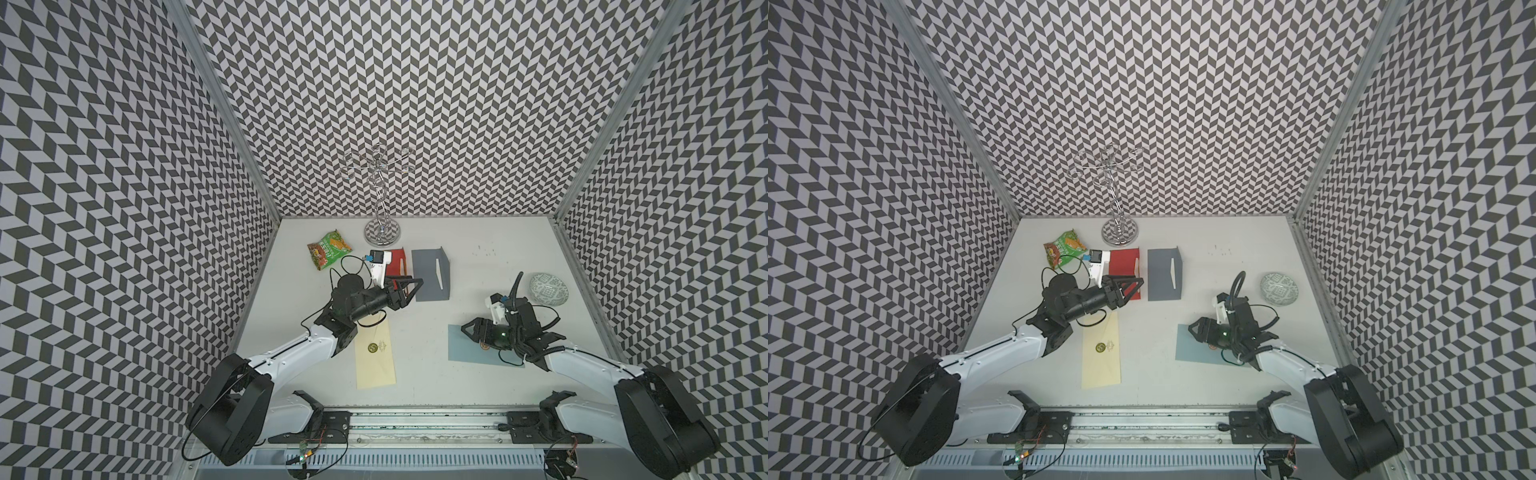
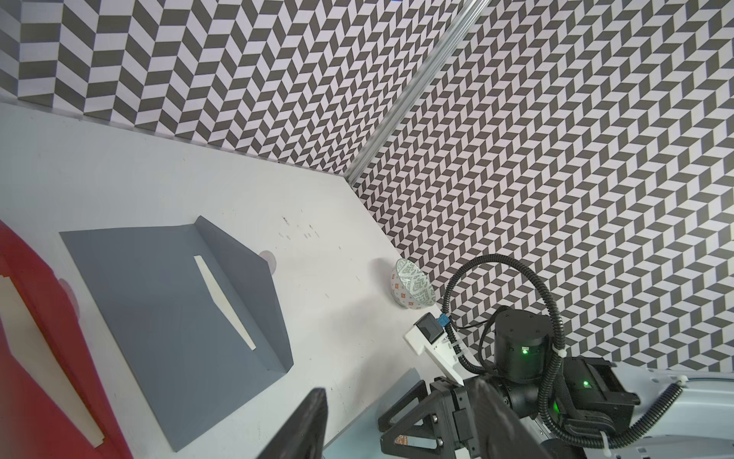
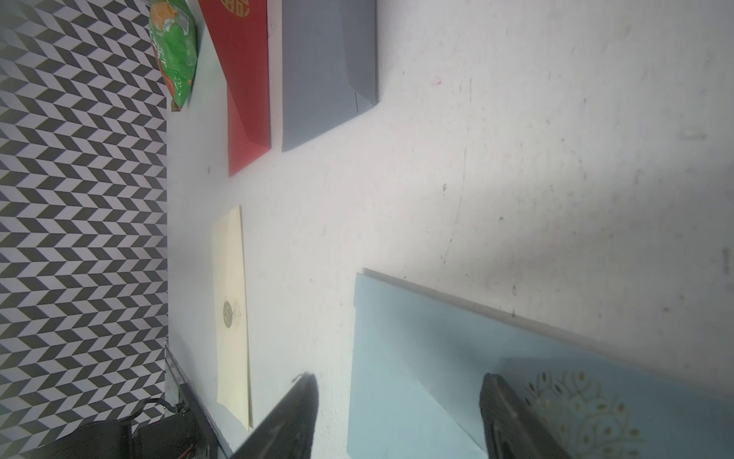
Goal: Open the envelope
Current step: Adjust the envelope at the center of the board.
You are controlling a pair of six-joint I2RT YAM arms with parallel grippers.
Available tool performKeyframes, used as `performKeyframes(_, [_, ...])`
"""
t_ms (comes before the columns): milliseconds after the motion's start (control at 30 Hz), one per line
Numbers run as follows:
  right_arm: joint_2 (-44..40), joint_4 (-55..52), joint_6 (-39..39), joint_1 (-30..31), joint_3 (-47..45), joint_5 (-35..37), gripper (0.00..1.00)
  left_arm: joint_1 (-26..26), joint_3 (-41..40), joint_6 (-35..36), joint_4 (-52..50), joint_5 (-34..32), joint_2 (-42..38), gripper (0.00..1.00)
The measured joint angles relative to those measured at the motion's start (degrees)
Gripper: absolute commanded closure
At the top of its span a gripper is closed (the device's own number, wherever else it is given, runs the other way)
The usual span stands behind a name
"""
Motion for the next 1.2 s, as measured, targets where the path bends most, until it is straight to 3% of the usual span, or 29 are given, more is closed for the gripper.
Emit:
performKeyframes(533, [6.56,3.41,-0.15,2.80,2.91,-0.02,0.35,-0.02,-1.07,0.04,-0.04,-0.04,-0.09,0.38])
performKeyframes(833, [-5.35,-2.23,0.28,3.76,2.89,3.61,0.34,0.00,-1.07,0.22,-0.04,-0.04,-0.09,0.38])
performKeyframes(1200, [-7.63,-7.52,1.75,3.78,0.44,5.33,0.34,0.00,-1.07,0.68,0.00,-0.07,-0.07,0.37])
